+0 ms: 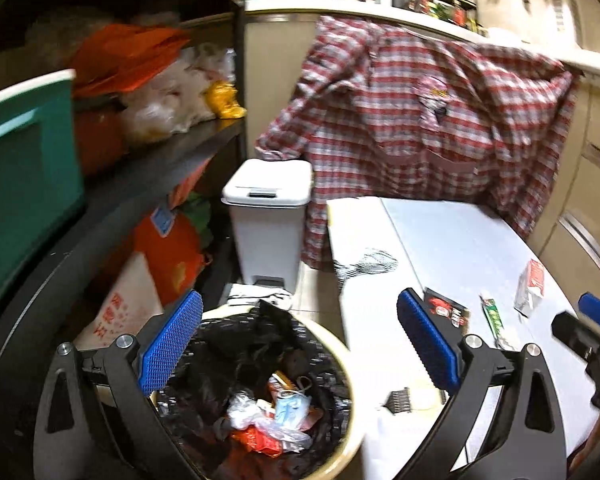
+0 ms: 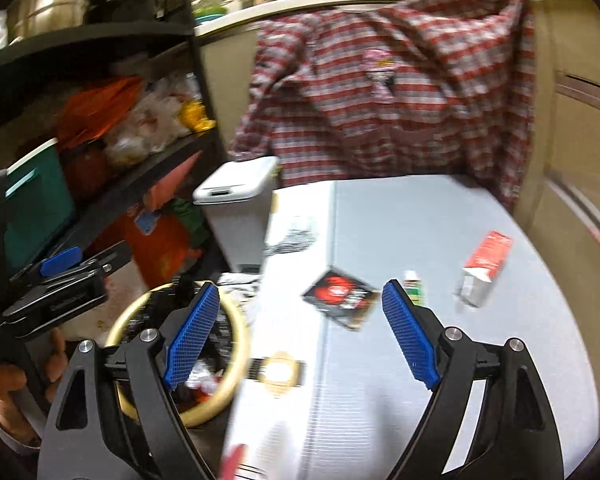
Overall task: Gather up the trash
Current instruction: 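Move both open tools back over the table, then grasp the red-and-white milk carton with the right gripper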
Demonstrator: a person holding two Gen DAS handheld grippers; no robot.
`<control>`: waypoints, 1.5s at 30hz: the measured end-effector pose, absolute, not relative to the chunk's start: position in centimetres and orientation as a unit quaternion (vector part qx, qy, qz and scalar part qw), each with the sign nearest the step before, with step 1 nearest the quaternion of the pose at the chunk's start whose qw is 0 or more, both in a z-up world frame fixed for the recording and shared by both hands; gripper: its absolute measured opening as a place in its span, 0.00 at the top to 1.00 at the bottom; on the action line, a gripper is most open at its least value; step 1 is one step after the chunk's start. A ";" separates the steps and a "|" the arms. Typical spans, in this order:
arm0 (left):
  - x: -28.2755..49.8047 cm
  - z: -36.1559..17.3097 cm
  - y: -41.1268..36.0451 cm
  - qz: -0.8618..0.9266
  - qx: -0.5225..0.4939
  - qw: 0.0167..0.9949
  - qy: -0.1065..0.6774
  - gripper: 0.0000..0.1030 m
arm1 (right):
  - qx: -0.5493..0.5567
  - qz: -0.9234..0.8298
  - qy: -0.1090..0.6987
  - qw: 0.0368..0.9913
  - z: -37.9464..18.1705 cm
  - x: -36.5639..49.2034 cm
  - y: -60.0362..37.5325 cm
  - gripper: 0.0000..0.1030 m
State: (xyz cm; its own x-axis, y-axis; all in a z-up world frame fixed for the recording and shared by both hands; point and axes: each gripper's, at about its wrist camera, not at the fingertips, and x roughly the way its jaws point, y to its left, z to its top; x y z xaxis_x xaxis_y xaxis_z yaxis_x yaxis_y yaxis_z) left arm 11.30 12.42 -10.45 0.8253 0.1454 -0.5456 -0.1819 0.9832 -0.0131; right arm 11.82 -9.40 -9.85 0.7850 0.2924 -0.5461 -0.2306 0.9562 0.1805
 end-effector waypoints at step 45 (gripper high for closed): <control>16.6 -12.5 7.6 0.079 -0.022 0.951 0.297 0.08 | 0.090 -0.111 0.333 0.932 -21.2 28.4 -22.6 0.21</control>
State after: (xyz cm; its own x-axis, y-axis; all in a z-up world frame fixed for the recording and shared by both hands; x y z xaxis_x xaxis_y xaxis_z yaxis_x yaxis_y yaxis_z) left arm 16.56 7.60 -12.48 0.8115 0.1379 -0.5678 -0.1644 0.9864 0.0046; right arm 28.45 -22.62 -21.17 0.7538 -0.1477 -0.6403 0.2675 0.9590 0.0936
